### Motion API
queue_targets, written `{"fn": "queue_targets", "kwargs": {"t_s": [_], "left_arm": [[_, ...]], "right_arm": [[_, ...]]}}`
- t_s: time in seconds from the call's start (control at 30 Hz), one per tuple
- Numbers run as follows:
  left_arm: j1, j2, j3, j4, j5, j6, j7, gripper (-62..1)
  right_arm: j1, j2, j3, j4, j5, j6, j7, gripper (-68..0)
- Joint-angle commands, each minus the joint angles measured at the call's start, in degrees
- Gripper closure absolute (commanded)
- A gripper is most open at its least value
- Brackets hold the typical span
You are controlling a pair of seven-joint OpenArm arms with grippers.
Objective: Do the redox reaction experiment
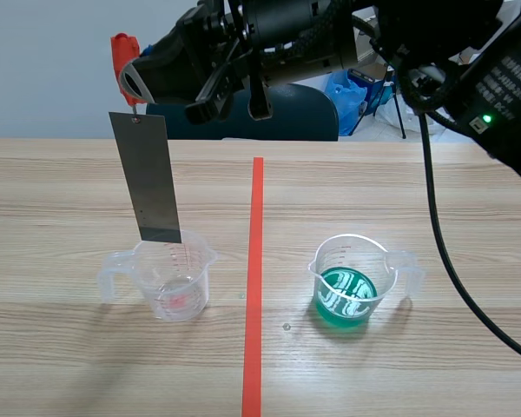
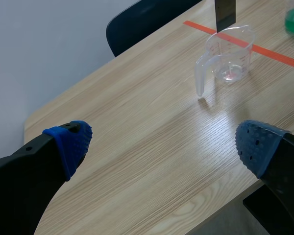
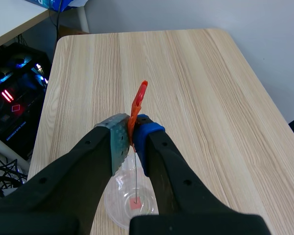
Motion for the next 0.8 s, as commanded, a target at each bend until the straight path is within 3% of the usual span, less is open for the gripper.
{"fn": "queue_targets", "kwargs": {"t_s": [0.0,0.77], "left_arm": [[0.1,0.2,0.1,0.5,-0.8,-0.3,-0.9,-62.3],[0.1,0.2,0.1,0.5,-0.8,-0.3,-0.5,-62.3]], "right_arm": [[0.9,0.0,0.4,0.2,0.7,0.1,1.3,-0.8],[0.9,0.0,0.4,0.2,-0.2,0.1,1.3,-0.8]]}}
